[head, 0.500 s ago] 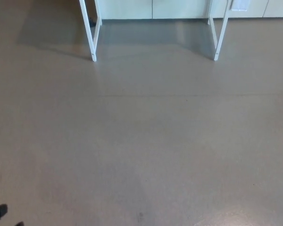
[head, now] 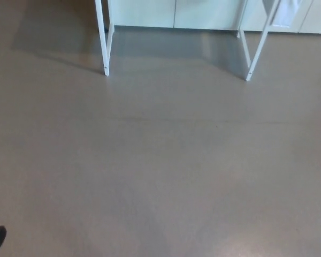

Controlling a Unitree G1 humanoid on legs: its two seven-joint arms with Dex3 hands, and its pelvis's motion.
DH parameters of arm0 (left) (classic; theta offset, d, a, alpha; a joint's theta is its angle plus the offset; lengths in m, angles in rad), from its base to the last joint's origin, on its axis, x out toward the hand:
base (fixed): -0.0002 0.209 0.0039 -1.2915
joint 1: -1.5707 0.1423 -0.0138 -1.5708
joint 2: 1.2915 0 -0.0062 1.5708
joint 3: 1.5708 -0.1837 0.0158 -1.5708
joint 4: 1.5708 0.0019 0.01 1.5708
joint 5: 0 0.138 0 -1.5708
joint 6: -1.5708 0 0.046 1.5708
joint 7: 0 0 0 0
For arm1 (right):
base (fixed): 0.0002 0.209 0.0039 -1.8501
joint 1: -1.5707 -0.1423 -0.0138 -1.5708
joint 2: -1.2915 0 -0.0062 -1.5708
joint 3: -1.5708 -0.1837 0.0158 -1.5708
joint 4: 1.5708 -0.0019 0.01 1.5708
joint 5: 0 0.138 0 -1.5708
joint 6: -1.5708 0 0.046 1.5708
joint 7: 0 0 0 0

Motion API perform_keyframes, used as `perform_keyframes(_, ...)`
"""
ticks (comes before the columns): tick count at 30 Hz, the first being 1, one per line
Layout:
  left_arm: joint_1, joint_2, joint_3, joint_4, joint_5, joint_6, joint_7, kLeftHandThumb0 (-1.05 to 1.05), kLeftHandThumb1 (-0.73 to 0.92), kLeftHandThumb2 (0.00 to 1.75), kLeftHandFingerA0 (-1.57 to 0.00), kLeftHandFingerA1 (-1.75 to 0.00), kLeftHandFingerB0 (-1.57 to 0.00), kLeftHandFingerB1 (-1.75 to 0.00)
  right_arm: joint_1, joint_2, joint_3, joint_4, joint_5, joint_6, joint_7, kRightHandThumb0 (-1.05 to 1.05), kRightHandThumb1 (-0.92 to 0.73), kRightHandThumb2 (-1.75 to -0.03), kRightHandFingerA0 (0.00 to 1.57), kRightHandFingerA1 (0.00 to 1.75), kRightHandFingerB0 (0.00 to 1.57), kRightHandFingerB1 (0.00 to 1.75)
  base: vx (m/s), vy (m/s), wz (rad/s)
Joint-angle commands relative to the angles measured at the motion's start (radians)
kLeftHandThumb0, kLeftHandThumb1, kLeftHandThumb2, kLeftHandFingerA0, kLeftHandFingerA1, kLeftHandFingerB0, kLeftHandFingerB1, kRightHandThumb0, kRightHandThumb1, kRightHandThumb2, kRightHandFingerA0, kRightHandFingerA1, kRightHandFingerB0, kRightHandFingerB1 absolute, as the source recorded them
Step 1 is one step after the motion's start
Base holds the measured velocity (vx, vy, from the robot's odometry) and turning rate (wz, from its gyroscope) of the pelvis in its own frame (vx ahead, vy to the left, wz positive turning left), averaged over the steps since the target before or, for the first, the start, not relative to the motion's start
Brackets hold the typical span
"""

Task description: The robot walk up to a desk on which a bottle is kept on the left hand side and a container is kept on the right hand side. The robot uses its left hand to pick up the bottle and places it in the container.

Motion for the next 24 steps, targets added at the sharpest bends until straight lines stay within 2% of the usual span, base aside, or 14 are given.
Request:
perform_keyframes(1,-0.023,0.010,0.004,0.006,-0.037,-0.002,-0.036,-0.19,0.43,0.90,-0.33,-0.58,-0.12,-0.48,-0.010,-0.008,-0.019,-0.027,0.053,0.083,-0.006,-0.21,-0.55,-0.97,0.31,0.58,0.13,0.49,0.24,-0.037,0.08)
perform_keyframes(2,-0.046,0.012,0.010,0.012,-0.045,0.006,-0.030,-0.19,0.43,0.90,-0.33,-0.58,-0.12,-0.48,-0.036,-0.011,-0.017,-0.024,0.055,0.092,-0.013,-0.21,-0.55,-0.97,0.31,0.58,0.13,0.49,0.28,-0.108,0.12)
perform_keyframes(3,-0.058,0.016,0.009,0.016,-0.044,0.003,-0.025,-0.24,0.60,0.58,-0.45,-0.40,-0.26,-0.30,-0.062,-0.012,-0.018,-0.009,0.055,0.101,-0.025,-0.22,-0.53,-0.95,0.30,0.57,0.14,0.49,0.32,-0.100,0.10)
perform_keyframes(4,-0.062,0.019,0.007,0.019,-0.043,-0.004,-0.027,-0.21,0.42,0.89,-0.34,-0.58,-0.12,-0.48,-0.072,-0.011,-0.020,0.001,0.054,0.099,-0.029,-0.22,-0.52,-0.95,0.31,0.58,0.15,0.50,0.31,-0.115,0.15)
perform_keyframes(6,-0.068,0.026,0.006,0.030,-0.042,-0.013,-0.034,-0.21,0.42,0.89,-0.33,-0.58,-0.12,-0.48,-0.086,-0.009,-0.021,0.011,0.053,0.096,-0.035,-0.22,-0.52,-0.95,0.32,0.58,0.16,0.50,0.26,-0.170,0.12)
perform_keyframes(7,-0.069,0.028,0.001,0.030,-0.037,-0.015,-0.027,-0.27,0.60,0.58,-0.46,-0.39,-0.26,-0.30,-0.089,-0.011,-0.019,0.018,0.050,0.089,-0.031,-0.23,-0.53,-0.96,0.32,0.58,0.15,0.50,0.38,-0.200,-0.53)
perform_keyframes(8,-0.067,0.024,-0.002,0.021,-0.037,-0.018,-0.023,-0.21,0.43,0.90,-0.36,-0.59,-0.12,-0.48,-0.092,-0.016,-0.022,0.023,0.049,0.086,-0.028,-0.24,-0.52,-0.96,0.32,0.58,0.15,0.50,0.34,-0.305,0.79)
perform_keyframes(13,-0.076,0.025,-0.005,0.032,-0.039,-0.023,-0.027,-0.21,0.41,0.89,-0.38,-0.59,-0.12,-0.48,-0.100,-0.020,-0.021,0.029,0.046,0.088,-0.033,-0.25,-0.50,-0.95,0.33,0.59,0.15,0.50,0.32,-0.259,0.17)
perform_keyframes(14,-0.081,0.026,-0.003,0.032,-0.042,-0.018,-0.028,-0.26,0.59,0.57,-0.45,-0.39,-0.25,-0.29,-0.108,-0.021,-0.021,0.034,0.046,0.086,-0.034,-0.25,-0.50,-0.95,0.33,0.59,0.17,0.50,0.33,-0.043,0.01)
perform_keyframes(22,-0.080,0.028,-0.018,0.027,-0.033,-0.022,-0.022,-0.28,0.59,0.58,-0.48,-0.39,-0.26,-0.30,-0.111,-0.020,-0.021,0.027,0.049,0.096,-0.039,-0.23,-0.53,-0.96,0.33,0.59,0.17,0.51,0.35,0.087,-0.22)
perform_keyframes(24,-0.077,0.027,-0.018,0.028,-0.036,-0.023,-0.022,-0.27,0.59,0.57,-0.47,-0.40,-0.26,-0.30,-0.109,-0.019,-0.022,0.026,0.049,0.098,-0.042,-0.23,-0.53,-0.96,0.32,0.59,0.16,0.50,0.54,0.199,-0.75)
